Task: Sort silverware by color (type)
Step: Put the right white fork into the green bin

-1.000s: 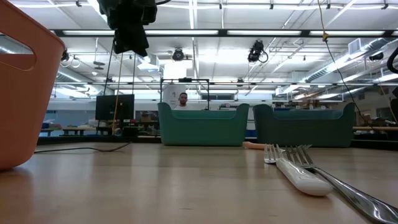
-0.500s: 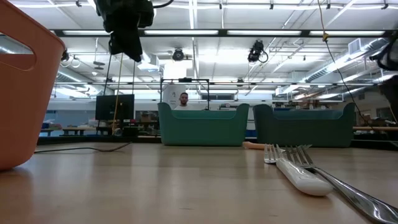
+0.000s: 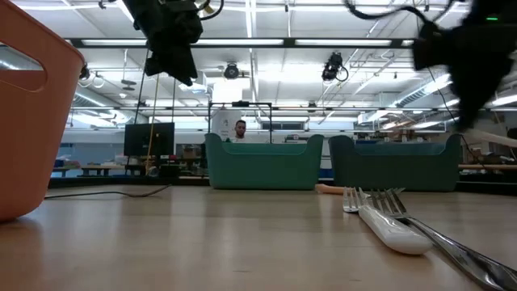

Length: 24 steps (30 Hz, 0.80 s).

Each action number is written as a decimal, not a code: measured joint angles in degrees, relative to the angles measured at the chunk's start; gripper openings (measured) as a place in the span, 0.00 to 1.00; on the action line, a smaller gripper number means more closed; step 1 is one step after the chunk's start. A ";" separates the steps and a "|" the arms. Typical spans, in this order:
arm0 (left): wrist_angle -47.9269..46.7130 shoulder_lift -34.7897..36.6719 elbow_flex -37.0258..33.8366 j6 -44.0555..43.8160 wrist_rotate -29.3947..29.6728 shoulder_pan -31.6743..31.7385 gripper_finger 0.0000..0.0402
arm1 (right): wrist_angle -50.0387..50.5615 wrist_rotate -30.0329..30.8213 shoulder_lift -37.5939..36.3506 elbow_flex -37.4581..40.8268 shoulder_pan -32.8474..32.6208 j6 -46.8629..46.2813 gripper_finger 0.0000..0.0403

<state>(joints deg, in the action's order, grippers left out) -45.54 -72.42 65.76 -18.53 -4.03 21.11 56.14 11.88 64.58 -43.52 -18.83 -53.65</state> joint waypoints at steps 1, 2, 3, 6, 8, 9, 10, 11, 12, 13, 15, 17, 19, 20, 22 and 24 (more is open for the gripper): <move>0.74 0.00 0.00 0.58 -0.02 0.56 0.32 | -1.14 2.09 -0.45 -1.10 3.20 2.81 0.11; 1.61 0.00 0.00 1.26 0.00 1.07 0.32 | -2.83 4.02 -0.67 -2.25 6.35 5.82 0.11; 2.58 0.00 0.00 1.97 -0.02 1.53 0.32 | -4.88 5.50 -0.77 -3.33 9.71 8.89 0.11; 5.01 0.00 0.00 3.64 -0.03 3.08 0.32 | -15.67 7.11 -0.23 -5.47 20.06 18.09 0.11; 6.87 0.00 0.00 3.92 -0.04 4.27 0.32 | -25.59 5.20 1.14 -6.19 26.49 22.97 0.10; 7.41 0.00 0.00 3.84 -0.04 4.92 0.32 | -31.20 3.87 2.03 -6.26 29.25 24.78 0.10; 8.00 0.00 0.00 3.83 -0.02 5.57 0.32 | -36.62 2.21 3.05 -6.26 31.85 26.16 0.10; 8.45 0.00 0.00 3.88 0.01 6.15 0.32 | -41.78 1.05 4.20 -6.26 34.23 27.16 0.10; 8.90 0.00 0.00 3.90 0.29 6.71 0.32 | -47.13 -0.19 5.36 -6.26 36.36 28.06 0.10; 9.45 0.00 0.00 3.98 0.86 7.19 0.32 | -52.47 -1.14 6.67 -6.26 38.41 28.89 0.10; 9.73 0.00 0.00 4.47 1.78 7.83 0.32 | -62.20 -1.41 9.23 -6.26 41.69 31.02 0.10; 10.73 0.00 0.00 5.59 2.03 8.40 0.32 | -71.50 -1.93 12.20 -6.30 44.26 33.98 0.10; 11.45 0.00 0.00 6.74 2.04 8.75 0.32 | -78.94 -3.77 15.27 -6.32 46.41 37.85 0.10; 11.66 0.00 0.00 7.39 2.03 8.96 0.32 | -81.41 -5.14 16.77 -6.32 47.26 39.41 0.10; 11.79 0.00 0.00 8.90 2.02 9.30 0.32 | -83.54 -8.21 19.53 -6.32 48.73 41.13 0.10; 11.68 0.00 0.00 10.23 2.04 9.81 0.32 | -82.68 -10.73 21.67 -6.30 49.89 41.76 0.10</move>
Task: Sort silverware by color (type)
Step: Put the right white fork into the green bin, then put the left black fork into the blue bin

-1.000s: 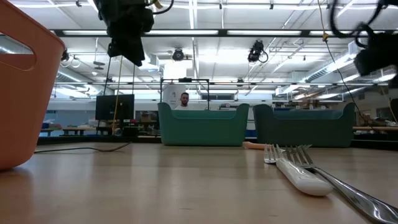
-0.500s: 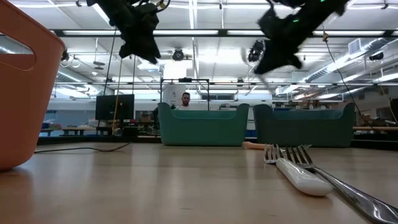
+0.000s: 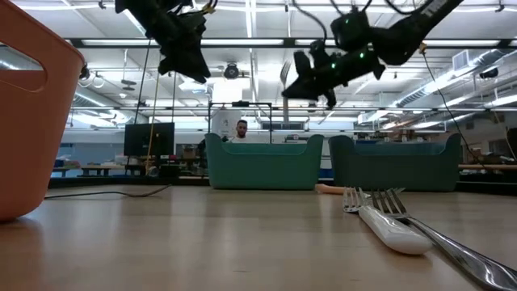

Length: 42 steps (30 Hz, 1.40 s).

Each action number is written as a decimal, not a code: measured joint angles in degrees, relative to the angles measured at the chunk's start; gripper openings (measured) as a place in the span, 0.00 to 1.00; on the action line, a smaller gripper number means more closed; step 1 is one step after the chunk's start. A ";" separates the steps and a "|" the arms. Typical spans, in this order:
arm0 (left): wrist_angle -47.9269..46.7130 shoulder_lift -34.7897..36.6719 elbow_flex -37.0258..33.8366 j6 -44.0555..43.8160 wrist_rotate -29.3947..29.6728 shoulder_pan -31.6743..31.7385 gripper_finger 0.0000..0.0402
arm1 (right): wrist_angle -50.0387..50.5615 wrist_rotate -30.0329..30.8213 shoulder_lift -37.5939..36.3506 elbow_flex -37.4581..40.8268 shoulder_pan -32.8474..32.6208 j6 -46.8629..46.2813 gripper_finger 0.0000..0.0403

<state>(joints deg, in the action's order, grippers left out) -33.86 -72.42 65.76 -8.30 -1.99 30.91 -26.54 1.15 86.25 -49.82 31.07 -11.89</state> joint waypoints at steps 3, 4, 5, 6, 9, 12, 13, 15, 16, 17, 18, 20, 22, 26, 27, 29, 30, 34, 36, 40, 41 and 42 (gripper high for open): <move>-0.20 0.00 0.00 0.52 0.01 1.06 0.32 | 1.49 -2.91 2.45 0.00 1.20 2.11 0.10; -0.22 0.00 0.00 0.59 0.01 1.48 0.32 | 1.78 -3.67 2.98 0.00 1.47 3.36 0.10; -0.22 0.00 0.00 0.66 -0.01 1.97 0.32 | 2.19 -4.26 3.38 -0.08 1.68 4.89 0.10; -0.22 0.00 0.00 0.99 -0.01 2.49 0.32 | 3.60 -4.84 3.76 -0.66 1.83 6.95 0.10; -0.24 0.00 0.00 2.93 0.03 3.87 0.32 | 10.15 -5.34 4.89 -3.51 2.37 13.98 0.10; -0.24 0.00 0.00 2.98 0.03 5.02 0.32 | 16.40 -5.65 6.80 -7.03 2.79 18.41 0.13; -0.26 0.00 0.00 3.00 0.03 5.29 0.32 | 18.16 -5.72 7.35 -8.28 2.89 19.30 0.15; -0.27 0.00 0.00 3.00 0.03 5.88 0.32 | 20.62 -6.28 8.76 -11.13 2.91 19.90 0.19; -0.27 0.00 0.00 3.02 -0.03 6.22 0.32 | 22.46 -6.79 9.44 -12.47 2.89 20.41 0.22; -0.28 0.00 0.00 3.02 -0.01 6.42 0.32 | 24.52 -7.11 10.16 -13.83 2.89 20.91 0.24; -0.35 0.00 0.00 3.02 0.00 6.65 0.32 | 26.95 -7.17 10.81 -15.14 2.89 21.46 0.26; -0.94 0.00 0.00 3.02 0.01 6.93 0.32 | 31.08 -7.09 11.91 -17.72 2.87 23.05 0.30; -1.81 0.00 0.00 3.05 0.01 6.93 0.32 | 33.78 -6.56 12.42 -19.82 2.87 24.40 0.32; -3.64 -0.22 0.00 5.36 -0.03 6.68 0.32 | 34.52 -4.01 12.67 -21.80 2.89 25.21 0.35; -4.03 -0.57 0.00 6.86 -0.04 6.32 0.32 | 34.52 -3.34 12.46 -22.24 2.89 25.20 0.35; -5.06 -1.47 -0.02 8.91 -0.02 5.72 0.32 | 34.47 -1.65 11.58 -23.03 2.89 25.24 0.35; -5.38 -1.93 -0.02 8.97 -0.05 5.40 0.32 | 34.39 -0.73 11.01 -23.34 2.89 25.24 0.35; -7.67 -3.66 0.00 7.03 -2.30 3.93 0.32 | 34.85 2.51 7.99 -23.93 2.89 25.26 0.35; -11.08 -4.21 0.00 6.16 -2.94 2.78 0.32 | 35.37 3.46 5.86 -24.09 2.85 25.26 0.35; -17.52 -4.46 -0.96 5.87 -3.00 -0.25 0.32 | 36.44 5.39 1.79 -24.15 2.71 25.26 0.35; -17.36 -4.46 -1.58 5.33 -3.03 -1.20 0.32 | 36.80 5.71 0.94 -24.15 2.71 25.24 0.35; -17.38 -4.49 -2.30 3.98 -3.04 -2.22 0.32 | 37.17 6.18 0.07 -24.15 2.71 25.24 0.35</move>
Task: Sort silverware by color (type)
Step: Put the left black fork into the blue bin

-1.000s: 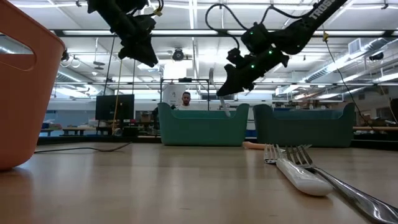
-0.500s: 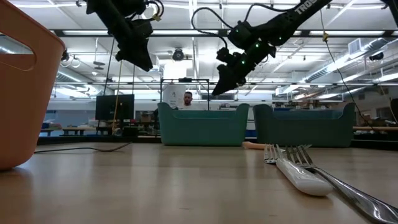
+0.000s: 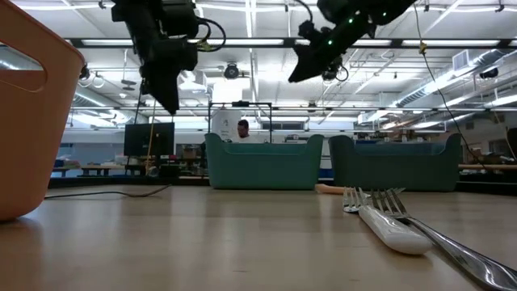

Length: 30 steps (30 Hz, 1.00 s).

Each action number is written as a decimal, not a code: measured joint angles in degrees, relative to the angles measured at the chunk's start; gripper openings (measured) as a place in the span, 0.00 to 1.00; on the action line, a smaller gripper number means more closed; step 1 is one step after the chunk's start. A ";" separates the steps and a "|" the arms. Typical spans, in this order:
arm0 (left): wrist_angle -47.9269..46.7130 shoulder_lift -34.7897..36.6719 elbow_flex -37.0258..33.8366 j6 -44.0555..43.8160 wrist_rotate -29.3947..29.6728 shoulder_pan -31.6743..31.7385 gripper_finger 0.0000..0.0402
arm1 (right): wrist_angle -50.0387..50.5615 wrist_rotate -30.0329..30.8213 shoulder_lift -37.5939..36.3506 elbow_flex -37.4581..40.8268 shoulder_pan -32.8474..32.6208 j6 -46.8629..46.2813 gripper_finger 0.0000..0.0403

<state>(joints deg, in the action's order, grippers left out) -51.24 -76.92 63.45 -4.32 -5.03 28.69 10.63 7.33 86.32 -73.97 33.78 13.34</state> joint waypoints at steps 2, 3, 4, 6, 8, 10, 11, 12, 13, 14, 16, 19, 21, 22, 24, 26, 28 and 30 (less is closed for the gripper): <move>-0.19 -0.03 -1.20 -2.52 -0.10 -1.70 0.32 | 0.22 0.77 -1.53 0.00 -0.24 -0.04 0.35; 0.02 -0.01 -1.87 -3.57 -0.12 -2.77 0.32 | 0.76 0.95 -2.26 0.00 -0.26 -0.11 0.35; 0.11 -0.01 -2.69 -4.34 -0.11 -3.83 0.32 | 1.49 1.23 -2.94 0.00 -0.41 -0.15 0.35; -0.33 -0.01 -4.58 -5.97 -0.09 -6.02 0.32 | 3.36 2.10 -4.13 0.00 -0.87 -0.24 0.35; -0.36 -0.01 -6.46 -8.24 -0.09 -8.13 0.32 | 5.74 3.24 -5.39 0.00 -1.40 -0.26 0.35; -0.53 -0.01 -8.58 -10.80 -0.12 -10.39 0.32 | 8.31 4.69 -6.57 0.00 -1.93 -0.28 0.35; -0.49 -0.01 -9.75 -11.95 -0.09 -11.46 0.32 | 9.53 5.62 -7.11 0.00 -2.27 -0.33 0.35; -0.42 -0.01 -10.89 -13.00 -0.07 -12.63 0.32 | 10.45 6.48 -7.59 0.00 -2.61 -0.82 0.35; -0.36 -0.01 -12.07 -13.61 -0.09 -13.90 0.32 | 11.52 7.22 -8.15 0.00 -3.01 -1.87 0.35; -0.34 -0.01 -13.15 -14.53 -0.18 -15.16 0.32 | 12.40 7.73 -8.72 0.00 -3.35 -3.24 0.35; 0.39 -0.01 -15.01 -16.13 -1.00 -17.93 0.32 | 13.83 7.98 -9.80 0.00 -3.81 -5.35 0.35; 2.17 -0.01 -16.77 -18.41 -1.73 -22.39 0.32 | 16.05 8.05 -10.88 0.00 -4.04 -6.01 0.35; 3.19 0.01 -17.68 -19.49 -1.74 -25.18 0.32 | 16.95 8.07 -11.27 0.00 -4.04 -5.99 0.35; 3.99 0.01 -18.26 -20.67 -1.73 -26.34 0.32 | 17.24 8.07 -11.42 0.00 -4.04 -5.99 0.35; 6.74 0.01 -19.66 -24.41 -1.58 -28.13 0.32 | 18.08 8.09 -11.54 0.00 -4.04 -5.93 0.35; 9.13 0.01 -20.84 -28.76 -1.30 -29.10 0.32 | 19.00 8.09 -11.54 0.00 -4.04 -5.91 0.35; 9.88 -0.01 -21.29 -30.64 -0.91 -29.75 0.32 | 20.37 8.07 -11.54 0.00 -4.04 -5.90 0.35; 11.04 -0.01 -21.68 -31.11 -0.29 -29.99 0.32 | 21.28 8.07 -11.54 0.00 -4.04 -5.90 0.35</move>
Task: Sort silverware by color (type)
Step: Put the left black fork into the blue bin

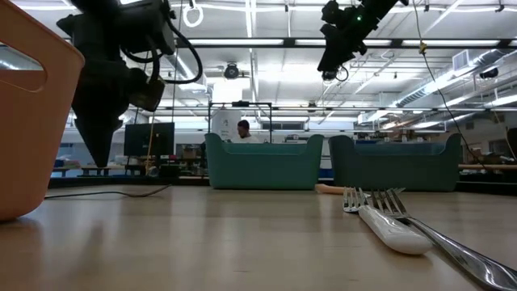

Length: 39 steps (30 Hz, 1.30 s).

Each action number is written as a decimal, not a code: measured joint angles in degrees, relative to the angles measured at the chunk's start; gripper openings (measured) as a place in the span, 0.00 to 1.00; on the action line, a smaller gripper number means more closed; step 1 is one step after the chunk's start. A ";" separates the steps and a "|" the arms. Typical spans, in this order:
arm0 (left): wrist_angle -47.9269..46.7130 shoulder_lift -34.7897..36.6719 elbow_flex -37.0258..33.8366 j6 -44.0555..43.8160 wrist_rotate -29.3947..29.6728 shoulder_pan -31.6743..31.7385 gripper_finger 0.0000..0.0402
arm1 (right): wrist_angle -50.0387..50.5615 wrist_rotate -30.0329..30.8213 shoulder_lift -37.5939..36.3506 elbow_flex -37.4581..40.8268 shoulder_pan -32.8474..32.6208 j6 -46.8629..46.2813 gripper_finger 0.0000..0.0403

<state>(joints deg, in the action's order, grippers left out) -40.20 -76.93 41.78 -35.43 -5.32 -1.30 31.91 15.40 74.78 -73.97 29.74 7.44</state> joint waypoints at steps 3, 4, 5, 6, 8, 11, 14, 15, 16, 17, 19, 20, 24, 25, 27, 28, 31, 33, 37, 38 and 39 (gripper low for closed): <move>0.13 0.00 -0.22 0.02 0.19 0.02 0.32 | 0.65 0.02 0.00 0.00 0.00 0.00 0.35; 0.23 0.00 -0.22 0.12 0.26 0.02 0.32 | 0.76 0.00 0.00 0.00 0.00 0.00 0.35; 0.28 -0.21 -0.21 0.40 0.62 0.02 0.32 | 0.78 0.00 0.00 0.00 0.00 0.02 0.35; 0.43 -0.81 -0.19 0.61 1.11 0.02 0.32 | 0.79 0.00 0.00 0.00 0.00 0.01 0.35; 0.59 -2.16 -0.22 1.36 1.31 0.02 0.32 | 0.80 0.00 0.00 0.00 0.00 0.00 0.35; 2.28 -5.54 -0.17 1.58 1.31 0.04 0.32 | 0.87 0.00 0.00 0.00 0.00 0.02 0.35; 4.13 -8.71 -0.17 1.24 1.27 0.04 0.32 | 1.02 0.00 0.00 0.00 0.00 0.00 0.35; 5.10 -9.70 -0.17 1.09 1.25 0.04 0.32 | 1.10 0.00 0.00 0.02 0.00 0.02 0.35; 5.83 -10.59 -0.17 0.67 1.25 0.04 0.32 | 1.11 0.00 0.00 0.02 0.00 0.00 0.35; 6.12 -11.39 -0.04 -0.02 1.25 0.04 0.32 | 1.11 0.00 0.02 0.02 0.00 0.01 0.35; 6.18 -12.82 0.13 -0.98 1.18 0.16 0.32 | 1.11 0.00 0.02 0.02 0.00 0.02 0.35; 5.99 -13.56 0.18 -1.71 1.29 0.28 0.32 | 1.11 0.00 0.02 0.02 0.00 0.01 0.35; 5.30 -14.71 0.35 -2.80 2.50 0.50 0.27 | 1.30 0.00 0.02 0.02 0.00 0.01 0.35; 5.22 -14.73 0.35 -2.41 2.78 0.50 0.24 | 1.34 0.00 0.02 0.02 0.00 0.02 0.35; 5.00 -14.63 0.24 -0.77 3.38 0.50 0.15 | 1.35 0.00 0.02 0.02 0.00 0.01 0.35; 4.96 -14.61 0.18 0.10 3.50 0.51 0.09 | 1.35 -0.01 0.03 0.02 0.00 0.02 0.35; 4.97 -14.24 0.08 2.00 3.53 0.45 0.04 | 1.35 0.00 0.04 0.02 0.00 0.02 0.35; 4.95 -13.75 -0.03 3.26 3.40 0.50 0.04 | 1.39 0.00 0.04 0.02 0.00 0.02 0.35; 2.65 -11.61 1.62 6.44 3.29 0.55 0.03 | 1.63 0.00 0.04 0.02 0.02 0.07 0.35; 0.81 -10.78 2.54 7.59 3.31 0.74 0.03 | 1.66 0.00 0.04 0.02 0.02 0.11 0.35; 0.33 -9.73 3.84 8.64 3.27 1.05 0.03 | 1.70 0.00 0.04 0.02 0.04 0.08 0.35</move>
<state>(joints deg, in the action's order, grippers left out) -39.88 -86.66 45.61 -26.79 -2.05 -0.25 33.61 15.40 74.83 -73.95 29.78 7.52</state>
